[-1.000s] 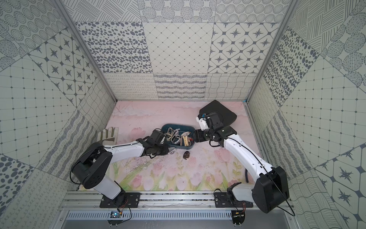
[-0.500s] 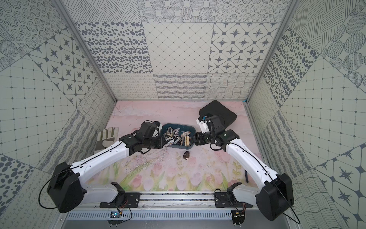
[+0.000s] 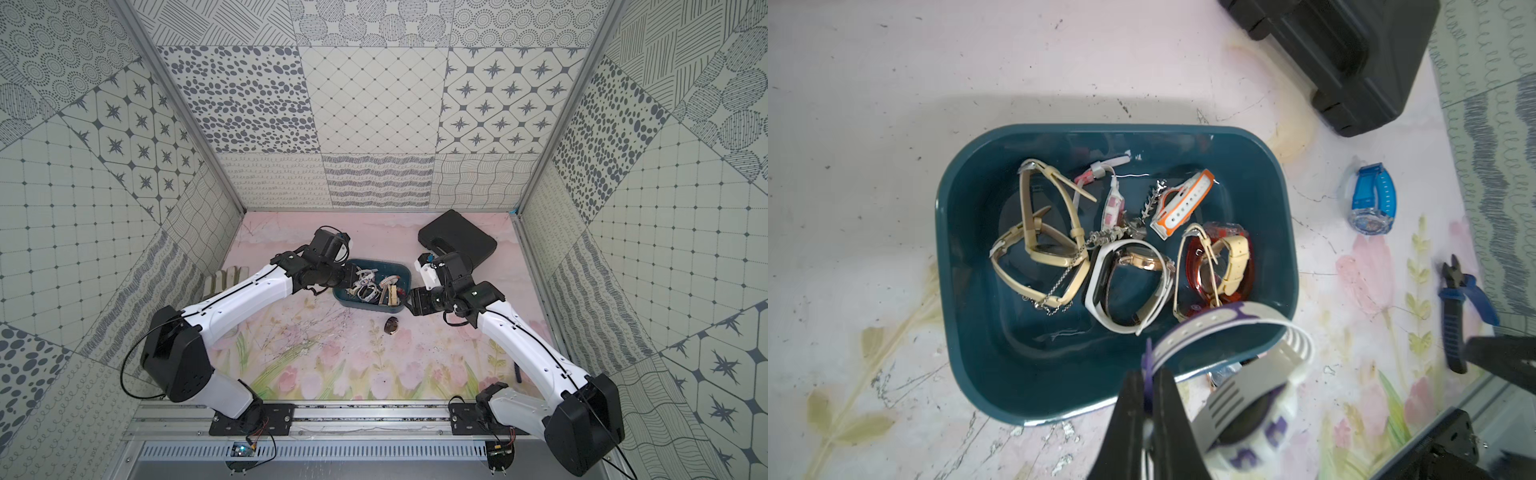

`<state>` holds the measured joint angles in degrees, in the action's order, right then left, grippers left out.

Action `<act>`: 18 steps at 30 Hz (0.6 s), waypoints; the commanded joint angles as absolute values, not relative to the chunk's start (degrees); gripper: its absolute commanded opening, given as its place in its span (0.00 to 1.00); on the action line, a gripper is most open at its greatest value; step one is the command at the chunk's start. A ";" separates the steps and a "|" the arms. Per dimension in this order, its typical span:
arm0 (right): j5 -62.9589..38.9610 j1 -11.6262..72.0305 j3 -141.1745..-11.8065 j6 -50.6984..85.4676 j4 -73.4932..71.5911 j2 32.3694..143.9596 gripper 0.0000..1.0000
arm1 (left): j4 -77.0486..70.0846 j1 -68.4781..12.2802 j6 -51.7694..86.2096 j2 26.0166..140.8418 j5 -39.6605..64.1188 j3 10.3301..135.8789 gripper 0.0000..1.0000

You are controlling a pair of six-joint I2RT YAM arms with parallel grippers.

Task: Put the watch into the storage box
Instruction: Pick up the watch at the center of the board, then place the watch in the storage box.

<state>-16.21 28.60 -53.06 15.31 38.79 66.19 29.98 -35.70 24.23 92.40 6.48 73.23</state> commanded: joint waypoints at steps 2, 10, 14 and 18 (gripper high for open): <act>-16.18 29.00 -51.33 16.61 37.35 64.22 0.64 | 30.77 -35.16 19.54 102.72 4.61 79.32 0.00; -16.33 30.35 -48.17 18.51 35.96 63.82 0.63 | 30.01 -35.09 17.85 112.63 1.35 87.19 0.00; -15.27 31.79 -46.46 19.99 35.39 63.53 0.63 | 30.21 -35.20 16.76 115.74 1.15 91.17 0.00; -14.81 32.60 -44.79 21.08 34.54 62.69 0.63 | 34.25 -35.27 15.14 120.80 1.03 97.76 0.00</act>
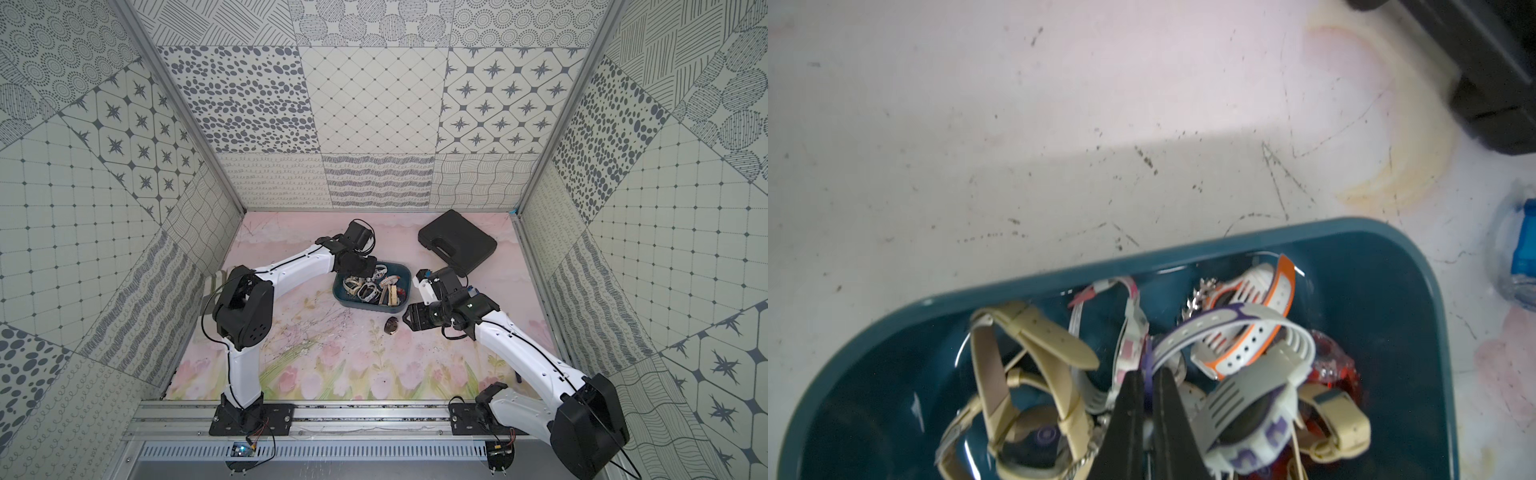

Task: Put the watch into the storage box
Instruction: Place the watch in the storage box.

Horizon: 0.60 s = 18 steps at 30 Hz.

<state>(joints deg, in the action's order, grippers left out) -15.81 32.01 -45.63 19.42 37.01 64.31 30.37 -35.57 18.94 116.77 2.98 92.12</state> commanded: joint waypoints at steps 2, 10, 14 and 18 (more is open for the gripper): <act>-14.38 32.78 -44.46 21.10 34.70 62.37 0.63 | 34.91 -35.32 14.43 122.40 1.08 99.21 0.00; -13.29 32.79 -44.13 21.23 35.48 60.67 0.63 | 35.09 -35.40 13.58 124.38 1.44 100.15 0.00; -13.45 32.83 -44.36 21.29 35.73 60.83 0.63 | 35.01 -35.40 13.27 125.03 1.02 100.29 0.25; -13.37 32.87 -44.32 21.79 36.03 60.52 0.64 | 33.82 -35.49 14.03 122.60 1.24 98.53 0.47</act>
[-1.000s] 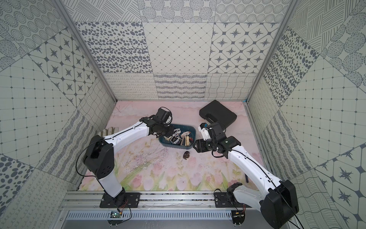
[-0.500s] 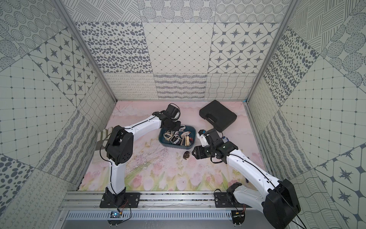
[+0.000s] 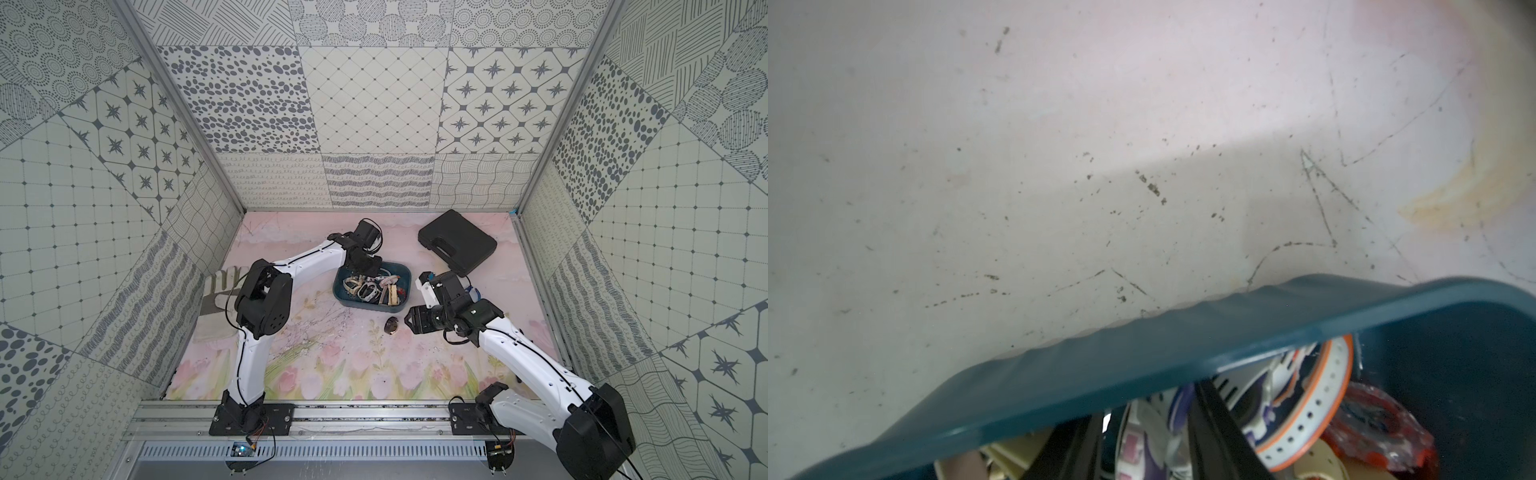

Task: Put the watch into the storage box
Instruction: Place the watch in the storage box, then pick up the watch at the center of the board.

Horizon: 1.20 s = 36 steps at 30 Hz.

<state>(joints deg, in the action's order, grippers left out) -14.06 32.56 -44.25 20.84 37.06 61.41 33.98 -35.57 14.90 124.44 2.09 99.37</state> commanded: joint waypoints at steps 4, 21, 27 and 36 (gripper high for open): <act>-13.92 33.51 -43.78 22.54 36.85 60.32 0.63 | 30.35 -35.51 15.56 115.16 2.06 94.79 0.51; 2.64 55.29 -29.92 33.97 13.83 59.72 0.56 | 21.08 -36.82 23.36 78.90 9.50 65.35 0.54; 8.48 57.58 -29.73 31.30 5.05 66.91 0.57 | 21.19 -38.48 26.13 68.10 10.00 53.50 0.54; 10.66 57.39 -33.69 27.43 1.87 74.54 0.54 | 24.26 -38.50 28.33 56.35 8.17 44.47 0.54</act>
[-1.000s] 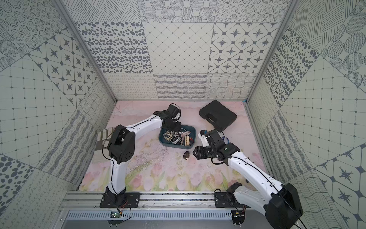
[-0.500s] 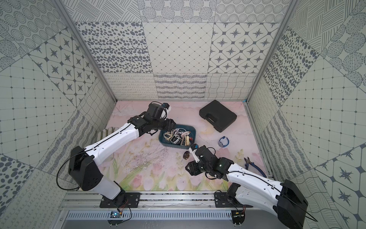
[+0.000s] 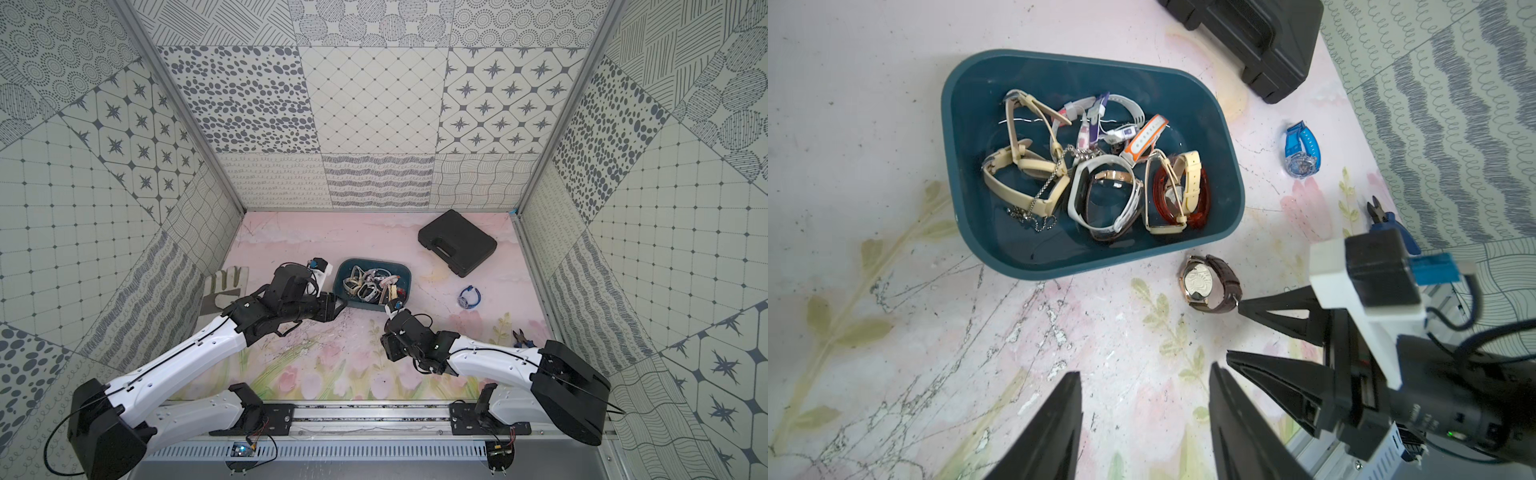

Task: Put the watch into the storage box
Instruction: Pick up the watch at the center of the board.

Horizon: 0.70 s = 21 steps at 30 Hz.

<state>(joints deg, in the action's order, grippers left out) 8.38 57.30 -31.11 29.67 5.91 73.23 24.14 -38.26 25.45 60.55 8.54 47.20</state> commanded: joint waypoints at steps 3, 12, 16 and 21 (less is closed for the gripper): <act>10.53 57.14 -34.15 26.92 1.40 76.11 0.54 | 24.42 -38.49 28.78 55.20 8.10 43.60 0.54; 9.43 55.99 -34.24 25.89 0.31 78.43 0.50 | 24.35 -38.49 28.57 54.95 8.29 43.25 0.54; 8.31 55.66 -34.25 25.06 -0.05 79.12 0.48 | 24.35 -38.50 28.48 54.83 8.08 43.04 0.54; 7.42 54.67 -34.20 24.53 -0.71 79.81 0.38 | 24.30 -38.49 28.39 54.84 8.10 42.89 0.54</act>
<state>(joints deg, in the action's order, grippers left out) 8.23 55.27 -33.26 25.58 1.89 79.11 24.64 -38.26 28.08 55.05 8.36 43.00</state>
